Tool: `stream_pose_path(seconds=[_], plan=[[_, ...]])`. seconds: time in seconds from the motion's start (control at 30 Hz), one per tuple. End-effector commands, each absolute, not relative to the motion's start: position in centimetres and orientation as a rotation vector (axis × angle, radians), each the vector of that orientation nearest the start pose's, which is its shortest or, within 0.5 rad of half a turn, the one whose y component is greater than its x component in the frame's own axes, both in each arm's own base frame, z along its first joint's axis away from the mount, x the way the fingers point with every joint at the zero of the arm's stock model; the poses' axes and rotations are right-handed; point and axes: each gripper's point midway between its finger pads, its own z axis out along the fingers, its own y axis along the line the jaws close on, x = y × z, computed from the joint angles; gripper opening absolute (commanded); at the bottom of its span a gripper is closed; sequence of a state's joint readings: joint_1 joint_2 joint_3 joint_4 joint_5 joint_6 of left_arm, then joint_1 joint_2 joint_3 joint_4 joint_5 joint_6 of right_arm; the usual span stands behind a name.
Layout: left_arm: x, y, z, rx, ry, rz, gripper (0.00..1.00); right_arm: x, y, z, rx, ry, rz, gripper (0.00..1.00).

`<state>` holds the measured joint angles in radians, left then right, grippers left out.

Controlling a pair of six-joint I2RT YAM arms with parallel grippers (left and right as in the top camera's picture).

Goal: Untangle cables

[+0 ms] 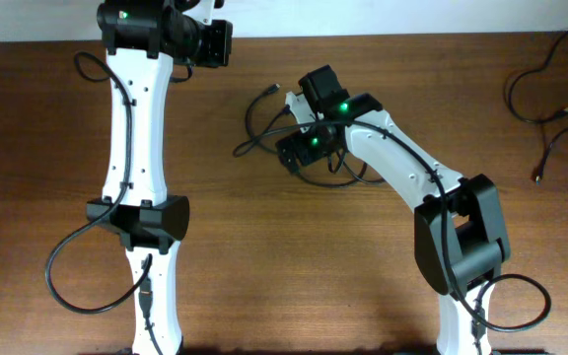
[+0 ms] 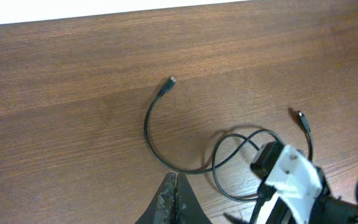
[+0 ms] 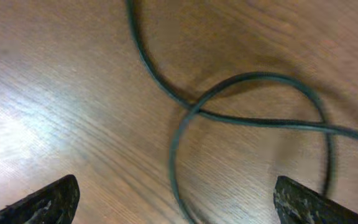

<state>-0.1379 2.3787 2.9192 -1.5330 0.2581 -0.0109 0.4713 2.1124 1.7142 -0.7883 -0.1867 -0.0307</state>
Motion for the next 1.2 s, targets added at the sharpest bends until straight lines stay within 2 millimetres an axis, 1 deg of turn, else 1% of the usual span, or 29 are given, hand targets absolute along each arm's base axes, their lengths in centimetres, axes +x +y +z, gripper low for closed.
stream_pose_path(seconds=[0.0, 0.03, 0.07, 0.13, 0.17, 0.23, 0.27, 0.3, 0.4, 0.43, 0.53, 0.57, 0.63, 0.67, 0.73, 0.77, 0.83, 0.87, 0.93, 0.97, 1.0, 1.1, 1.17], plan=[[50.5, -10.9, 28.6, 0.287, 2.52, -0.348, 0.0, 47.1, 23.2, 14.1, -0.627, 2.512, 0.141, 0.99], [50.5, -10.9, 28.6, 0.287, 2.521, -0.348, 0.0, 47.8, 22.8, 14.4, -0.588, 2.498, 0.144, 0.99], [50.5, -10.9, 28.6, 0.288, 2.521, -0.348, 0.0, 48.1, 22.7, 14.5, -0.579, 2.493, 0.152, 0.99], [50.4, -10.9, 28.6, 0.288, 2.521, -0.349, 0.0, 48.9, 21.5, 13.9, -0.514, 2.511, 0.144, 0.99], [50.4, -10.9, 28.6, 0.287, 2.523, -0.349, 0.0, 49.3, 20.7, 13.2, -0.446, 2.538, 0.15, 0.99], [50.3, -10.8, 28.5, 0.286, 2.528, -0.348, 0.0, 50.0, 18.8, 11.9, -0.246, 2.597, 0.173, 0.99], [50.3, -10.8, 28.5, 0.286, 2.529, -0.348, 0.0, 50.2, 18.0, 11.2, -0.175, 2.617, 0.177, 0.99], [50.3, -10.8, 28.5, 0.285, 2.53, -0.348, 0.0, 50.5, 17.0, 10.3, -0.048, 2.645, 0.191, 0.99], [50.3, -10.8, 28.5, 0.285, 2.53, -0.348, 0.0, 50.9, 15.7, 8.7, 0.209, 2.675, 0.231, 1.0], [50.3, -10.8, 28.5, 0.286, 2.529, -0.348, 0.0, 51.0, 15.5, 8.2, 0.344, 2.671, 0.253, 0.96], [50.3, -10.8, 28.5, 0.286, 2.529, -0.349, 0.0, 51.5, 15.8, 8.3, 0.614, 2.612, 0.307, 0.95], [50.3, -10.8, 28.5, 0.285, 2.529, -0.349, 0.0, 51.8, 15.7, 8.5, 0.76, 2.559, 0.319, 0.95], [50.2, -10.8, 28.4, 0.285, 2.533, -0.349, 0.0, 52.3, 16.1, 8.8, 0.997, 2.468, 0.4, 1.0], [50.2, -10.8, 28.4, 0.285, 2.536, -0.349, 0.0, 52.3, 16.1, 8.8, 1.085, 2.436, 0.421, 0.99], [49.9, -10.8, 28.2, 0.285, 2.548, -0.35, 0.0, 52.4, 16.6, 8.5, 1.291, 2.353, 0.48, 0.99], [49.7, -10.7, 28.1, 0.284, 2.557, -0.35, 0.0, 52.4, 17.0, 7.9, 1.393, 2.314, 0.502, 0.99], [49.6, -10.7, 28.1, 0.284, 2.562, -0.35, 0.0, 52.0, 17.4, 6.0, 1.523, 2.288, 0.502, 0.99], [49.7, -10.7, 28.1, 0.284, 2.561, -0.35, 0.0, 51.8, 17.7, 5.4, 1.56, 2.284, 0.505, 1.0], [49.6, -10.7, 28.1, 0.284, 2.562, -0.35, 0.0, 51.6, 17.9, 4.5, 1.635, 2.273, 0.512, 0.93], [49.6, -10.7, 28.1, 0.284, 2.562, -0.35, 0.0, 51.3, 17.9, 4.2, 1.683, 2.262, 0.513, 0.88], [49.6, -10.7, 28.1, 0.284, 2.562, -0.35, 0.0, 50.9, 18.0, 3.9, 1.757, 2.239, 0.513, 0.87], [49.6, -10.7, 28.0, 0.284, 2.562, -0.351, 0.0, 50.6, 18.2, 3.7, 1.887, 2.182, 0.537, 0.86], [49.5, -10.7, 27.9, 0.283, 2.571, -0.351, 0.0, 50.0, 18.8, 3.5, 2.003, 2.156, 0.569, 0.86]])
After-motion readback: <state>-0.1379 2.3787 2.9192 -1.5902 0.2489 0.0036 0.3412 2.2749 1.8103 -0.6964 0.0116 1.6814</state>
